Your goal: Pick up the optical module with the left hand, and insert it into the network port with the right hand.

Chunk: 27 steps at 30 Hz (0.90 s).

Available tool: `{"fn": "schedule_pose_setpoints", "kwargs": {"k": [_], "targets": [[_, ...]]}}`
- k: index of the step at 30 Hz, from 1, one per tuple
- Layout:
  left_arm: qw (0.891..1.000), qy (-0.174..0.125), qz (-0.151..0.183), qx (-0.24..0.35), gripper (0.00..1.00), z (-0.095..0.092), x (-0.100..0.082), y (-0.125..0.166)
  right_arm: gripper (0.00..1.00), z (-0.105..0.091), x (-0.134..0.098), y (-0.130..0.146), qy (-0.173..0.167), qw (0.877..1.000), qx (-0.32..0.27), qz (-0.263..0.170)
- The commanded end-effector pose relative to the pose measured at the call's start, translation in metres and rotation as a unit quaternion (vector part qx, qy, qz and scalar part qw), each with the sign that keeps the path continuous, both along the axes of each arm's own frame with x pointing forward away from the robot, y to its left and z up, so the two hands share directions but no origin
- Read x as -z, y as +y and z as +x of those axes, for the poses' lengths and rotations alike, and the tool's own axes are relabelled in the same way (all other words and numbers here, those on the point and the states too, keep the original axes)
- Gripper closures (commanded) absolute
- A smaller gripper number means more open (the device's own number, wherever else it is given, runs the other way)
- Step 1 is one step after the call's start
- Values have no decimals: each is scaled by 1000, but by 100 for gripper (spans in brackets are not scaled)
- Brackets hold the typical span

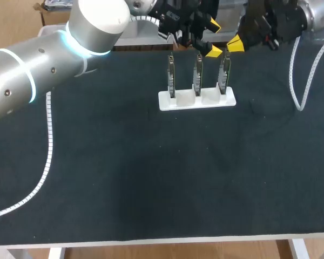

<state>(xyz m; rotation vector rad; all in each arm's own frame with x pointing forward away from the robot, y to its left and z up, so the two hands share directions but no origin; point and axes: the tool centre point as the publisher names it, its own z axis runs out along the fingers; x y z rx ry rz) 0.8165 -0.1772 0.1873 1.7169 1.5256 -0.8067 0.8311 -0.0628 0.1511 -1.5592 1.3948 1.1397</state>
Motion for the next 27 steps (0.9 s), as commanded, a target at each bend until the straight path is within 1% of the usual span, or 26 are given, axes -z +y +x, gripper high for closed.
{"fn": "schedule_pose_setpoints", "kwargs": {"k": [1, 21, 23, 26, 27], "targets": [[1000, 1, 2, 3, 0, 2, 0, -1, 100, 8, 7, 2, 34, 996, -86, 4], [1000, 1, 2, 3, 0, 2, 0, -1, 100, 11, 24, 2, 52, 995, -86, 0], [1000, 1, 2, 3, 0, 2, 0, -1, 100, 12, 24, 2, 52, 995, -87, 1], [1000, 1, 2, 3, 0, 2, 0, -1, 100, 12, 17, 3, 44, 995, -85, 2], [1000, 1, 2, 3, 0, 2, 0, -1, 73, 13, 14, 3, 44, 996, -80, 3]]}}
